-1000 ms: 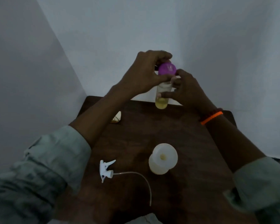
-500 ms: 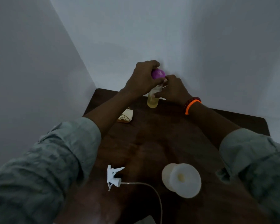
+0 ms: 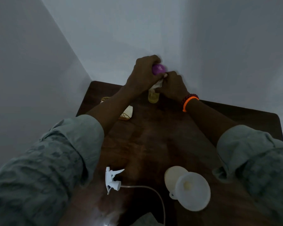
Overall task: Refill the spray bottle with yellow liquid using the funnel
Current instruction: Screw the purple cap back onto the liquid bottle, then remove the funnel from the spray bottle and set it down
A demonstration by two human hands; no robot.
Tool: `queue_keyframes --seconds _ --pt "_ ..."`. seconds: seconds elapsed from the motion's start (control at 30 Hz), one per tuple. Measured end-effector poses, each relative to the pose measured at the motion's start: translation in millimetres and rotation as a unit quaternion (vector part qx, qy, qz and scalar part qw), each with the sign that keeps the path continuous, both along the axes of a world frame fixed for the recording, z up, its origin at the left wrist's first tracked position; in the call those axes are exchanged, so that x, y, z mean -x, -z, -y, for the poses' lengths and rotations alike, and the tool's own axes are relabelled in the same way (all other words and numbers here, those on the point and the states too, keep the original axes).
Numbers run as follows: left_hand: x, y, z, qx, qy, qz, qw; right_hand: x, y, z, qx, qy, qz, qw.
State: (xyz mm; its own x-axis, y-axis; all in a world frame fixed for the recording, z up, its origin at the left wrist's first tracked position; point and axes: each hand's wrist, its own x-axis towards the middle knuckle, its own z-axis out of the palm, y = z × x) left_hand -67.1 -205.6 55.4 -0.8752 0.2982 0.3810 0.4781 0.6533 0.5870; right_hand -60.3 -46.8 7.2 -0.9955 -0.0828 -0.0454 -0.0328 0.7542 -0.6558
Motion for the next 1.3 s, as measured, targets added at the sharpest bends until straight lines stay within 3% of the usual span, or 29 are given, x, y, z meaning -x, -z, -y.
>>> queue_keyframes --seconds 0.37,0.53,0.63,0.73,0.83,0.9,1.13,1.3 --pt "-11 5 -1 0.024 -0.005 0.004 1.000 -12 -17 -13 -0.018 0.000 0.062 0.998" --pt "-32 -13 7 0.051 -0.006 0.017 0.999 -69 -59 -47 0.069 0.084 0.061 0.992" --pt "-73 -29 17 0.010 -0.026 0.029 0.999 -133 -86 -66 0.142 0.150 0.039 0.978" --pt "-148 -37 20 0.002 -0.031 0.155 0.987 -206 -94 -80 0.174 0.171 0.041 0.969" --pt "-232 -33 11 -0.018 -0.005 0.316 0.949 -271 -89 -86 0.174 0.183 0.077 0.964" --pt "-276 -27 3 -0.041 0.013 0.373 0.927 -304 -83 -85 0.181 0.202 0.098 0.958" --pt "-328 -15 -11 -0.181 0.000 0.470 0.864 -362 -71 -73 0.254 0.230 0.142 0.929" --pt "-331 -19 -20 -0.182 -0.024 0.442 0.878 -368 -73 -71 0.243 0.206 0.149 0.936"
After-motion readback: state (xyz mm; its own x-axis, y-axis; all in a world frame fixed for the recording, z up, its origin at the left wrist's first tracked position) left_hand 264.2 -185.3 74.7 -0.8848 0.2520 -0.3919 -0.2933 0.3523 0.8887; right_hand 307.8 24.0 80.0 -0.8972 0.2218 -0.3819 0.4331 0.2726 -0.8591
